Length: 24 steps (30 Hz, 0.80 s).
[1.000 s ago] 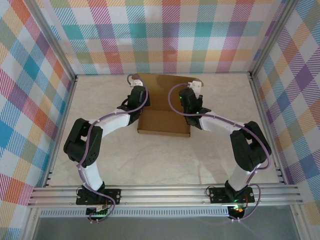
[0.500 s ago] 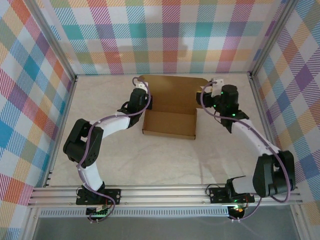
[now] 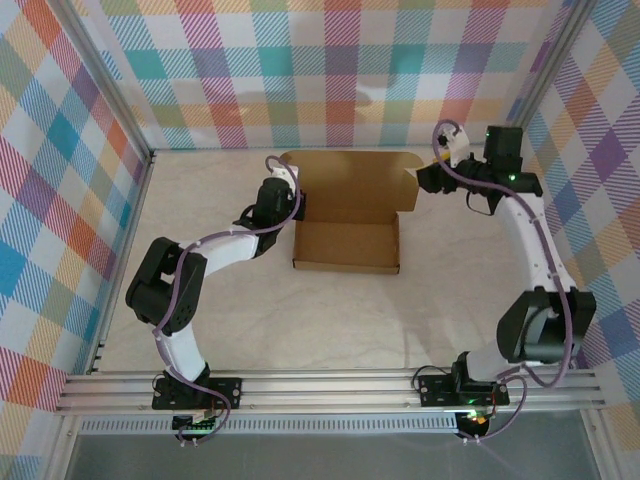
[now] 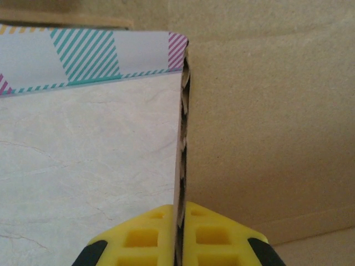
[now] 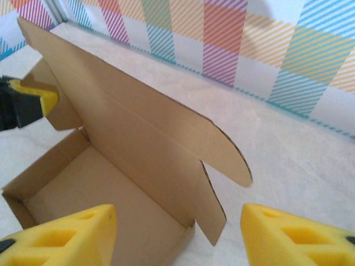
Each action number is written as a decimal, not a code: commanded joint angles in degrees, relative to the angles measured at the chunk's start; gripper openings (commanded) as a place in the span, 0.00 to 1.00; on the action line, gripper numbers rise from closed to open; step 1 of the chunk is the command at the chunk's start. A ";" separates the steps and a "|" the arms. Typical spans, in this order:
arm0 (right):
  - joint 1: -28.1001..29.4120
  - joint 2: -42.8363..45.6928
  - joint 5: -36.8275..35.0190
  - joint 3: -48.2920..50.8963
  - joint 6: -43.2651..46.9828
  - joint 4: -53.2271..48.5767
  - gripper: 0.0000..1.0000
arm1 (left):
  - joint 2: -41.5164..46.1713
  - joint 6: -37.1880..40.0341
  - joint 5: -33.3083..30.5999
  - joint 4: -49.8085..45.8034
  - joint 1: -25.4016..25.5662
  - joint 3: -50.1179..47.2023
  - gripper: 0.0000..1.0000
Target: Fold the paper box
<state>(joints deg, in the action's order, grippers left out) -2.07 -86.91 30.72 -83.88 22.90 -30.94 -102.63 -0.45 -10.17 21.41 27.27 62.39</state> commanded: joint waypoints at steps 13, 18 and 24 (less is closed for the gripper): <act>-1.81 -15.22 6.49 -12.50 20.97 -15.29 0.29 | 0.01 4.38 8.62 -2.07 -2.92 -1.39 0.00; -1.71 -17.76 7.12 -14.15 21.66 -15.32 0.34 | -0.19 4.28 9.33 -2.17 -3.19 -1.13 0.00; -0.34 -21.52 6.82 -17.10 22.28 -15.56 0.35 | -0.29 4.27 10.33 -2.16 -3.27 -1.13 0.00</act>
<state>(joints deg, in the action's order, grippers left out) -3.42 -106.85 36.23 -98.15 42.94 -45.60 -102.54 2.87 -1.87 21.43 24.56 62.39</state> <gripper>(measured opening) 0.347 0.048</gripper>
